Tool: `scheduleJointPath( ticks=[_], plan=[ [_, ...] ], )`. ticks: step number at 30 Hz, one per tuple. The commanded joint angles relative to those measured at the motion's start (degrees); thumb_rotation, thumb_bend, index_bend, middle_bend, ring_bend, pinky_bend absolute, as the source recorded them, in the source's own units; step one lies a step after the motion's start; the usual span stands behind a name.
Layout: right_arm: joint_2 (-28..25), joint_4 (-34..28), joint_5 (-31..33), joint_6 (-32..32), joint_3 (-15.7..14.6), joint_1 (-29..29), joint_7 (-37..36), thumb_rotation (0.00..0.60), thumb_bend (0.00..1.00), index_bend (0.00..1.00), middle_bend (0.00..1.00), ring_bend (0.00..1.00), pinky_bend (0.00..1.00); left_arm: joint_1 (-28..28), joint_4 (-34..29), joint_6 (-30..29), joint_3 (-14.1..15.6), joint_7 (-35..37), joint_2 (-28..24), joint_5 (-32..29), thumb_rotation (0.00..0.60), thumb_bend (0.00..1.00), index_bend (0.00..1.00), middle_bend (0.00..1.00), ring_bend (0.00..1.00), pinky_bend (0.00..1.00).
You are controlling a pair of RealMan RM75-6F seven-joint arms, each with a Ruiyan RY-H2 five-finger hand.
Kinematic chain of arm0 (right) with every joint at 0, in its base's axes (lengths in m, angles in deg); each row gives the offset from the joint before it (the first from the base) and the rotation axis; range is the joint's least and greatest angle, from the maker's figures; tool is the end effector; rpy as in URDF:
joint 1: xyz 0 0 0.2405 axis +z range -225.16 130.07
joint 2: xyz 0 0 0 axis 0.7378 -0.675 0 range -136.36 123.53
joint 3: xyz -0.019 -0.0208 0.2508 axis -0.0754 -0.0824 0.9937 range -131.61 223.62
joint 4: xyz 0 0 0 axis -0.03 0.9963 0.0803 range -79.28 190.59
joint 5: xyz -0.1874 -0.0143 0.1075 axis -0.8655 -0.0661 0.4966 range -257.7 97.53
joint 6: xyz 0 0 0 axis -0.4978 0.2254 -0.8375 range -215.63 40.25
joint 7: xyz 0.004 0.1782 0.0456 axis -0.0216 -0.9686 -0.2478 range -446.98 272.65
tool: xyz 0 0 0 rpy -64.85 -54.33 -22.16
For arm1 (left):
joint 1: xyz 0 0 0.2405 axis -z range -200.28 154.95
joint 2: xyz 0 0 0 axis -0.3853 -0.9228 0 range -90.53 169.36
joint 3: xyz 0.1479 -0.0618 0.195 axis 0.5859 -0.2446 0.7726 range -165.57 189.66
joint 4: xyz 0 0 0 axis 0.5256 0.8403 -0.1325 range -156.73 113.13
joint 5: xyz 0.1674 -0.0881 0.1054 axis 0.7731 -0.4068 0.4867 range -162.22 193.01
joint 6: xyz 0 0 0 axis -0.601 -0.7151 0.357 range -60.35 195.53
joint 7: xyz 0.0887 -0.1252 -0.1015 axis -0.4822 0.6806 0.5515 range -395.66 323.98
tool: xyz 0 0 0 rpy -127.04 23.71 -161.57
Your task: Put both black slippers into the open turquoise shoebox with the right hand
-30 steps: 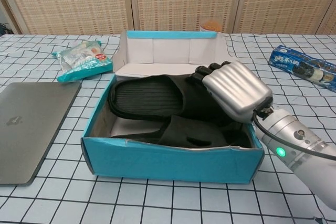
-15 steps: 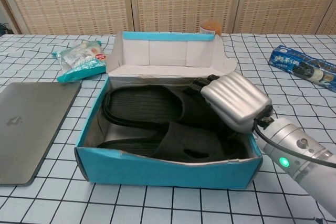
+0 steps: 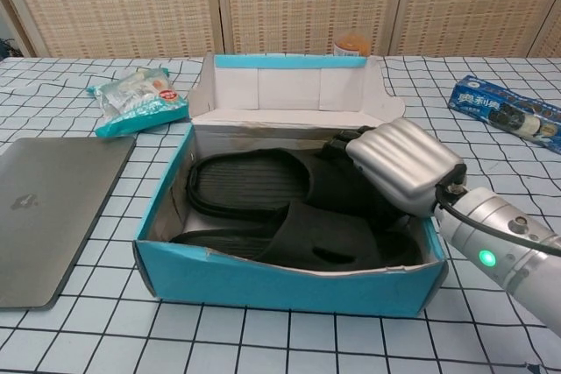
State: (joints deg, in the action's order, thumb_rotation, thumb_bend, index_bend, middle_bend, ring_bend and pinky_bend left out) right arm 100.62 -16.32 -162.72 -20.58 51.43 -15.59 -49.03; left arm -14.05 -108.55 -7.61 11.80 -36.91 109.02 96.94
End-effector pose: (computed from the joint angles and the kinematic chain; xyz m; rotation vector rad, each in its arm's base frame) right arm -0.1297 -0.3079 -0.1047 1.9158 -0.4909 0.8755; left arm -0.3353 0.2298 0.0983 -1.4794 -1.0394 -0.7618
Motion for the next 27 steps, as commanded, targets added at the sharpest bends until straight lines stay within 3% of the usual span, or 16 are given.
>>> scheduleJointPath(
  ticks=[1, 4, 10, 16, 23, 27],
  plan=[
    [-2.5, -3.8, -1.3, -0.3, -0.6, 0.2, -3.3, 0.6, 0.05, 0.2, 0.25, 0.07, 0.44, 0.1, -0.1, 0.2, 0.0, 0.1, 0.0, -0.1, 0.6, 0.43, 0.31, 0.32, 0.29, 0.55],
    [-4.8, -8.1, -1.1, -1.2, -0.6, 0.3, -5.0, 0.6, 0.05, 0.15, 0.2, 0.01, 0.35, 0.0, 0.1, 0.1, 0.1, -0.2, 0.0, 0.1, 0.6, 0.43, 0.31, 0.32, 0.29, 0.55],
    [-9.2, -16.0, 1.1, -2.9, 0.6, 0.4, -7.4, 0.6, 0.05, 0.14, 0.16, 0.0, 0.23, 0.1, 0.1, 0.2, 0.1, -0.2, 0.0, 0.0, 0.6, 0.43, 0.31, 0.32, 0.29, 0.55],
    [-12.5, -21.3, 5.1, -3.2, 3.1, 0.3, -8.4, 0.6, 0.05, 0.2, 0.16, 0.0, 0.22, 0.1, 0.1, 0.4, 0.0, 0.1, 0.0, -0.3, 0.6, 0.43, 0.31, 0.32, 0.29, 0.55],
    [-17.8, -28.2, 17.3, -7.6, 6.7, 0.9, -8.8, 0.6, 0.05, 0.25, 0.16, 0.0, 0.22, 0.0, 0.1, 0.2, -0.1, 0.0, 0.1, -0.3, 0.6, 0.43, 0.32, 0.32, 0.3, 0.55],
    [-20.1, -29.1, 23.9, -10.1, 7.7, 2.3, -8.0, 0.6, 0.05, 0.1, 0.11, 0.0, 0.1, 0.0, 0.1, 0.2, 0.0, -0.3, 0.2, -0.3, 0.6, 0.43, 0.32, 0.32, 0.3, 0.55]
  ],
)
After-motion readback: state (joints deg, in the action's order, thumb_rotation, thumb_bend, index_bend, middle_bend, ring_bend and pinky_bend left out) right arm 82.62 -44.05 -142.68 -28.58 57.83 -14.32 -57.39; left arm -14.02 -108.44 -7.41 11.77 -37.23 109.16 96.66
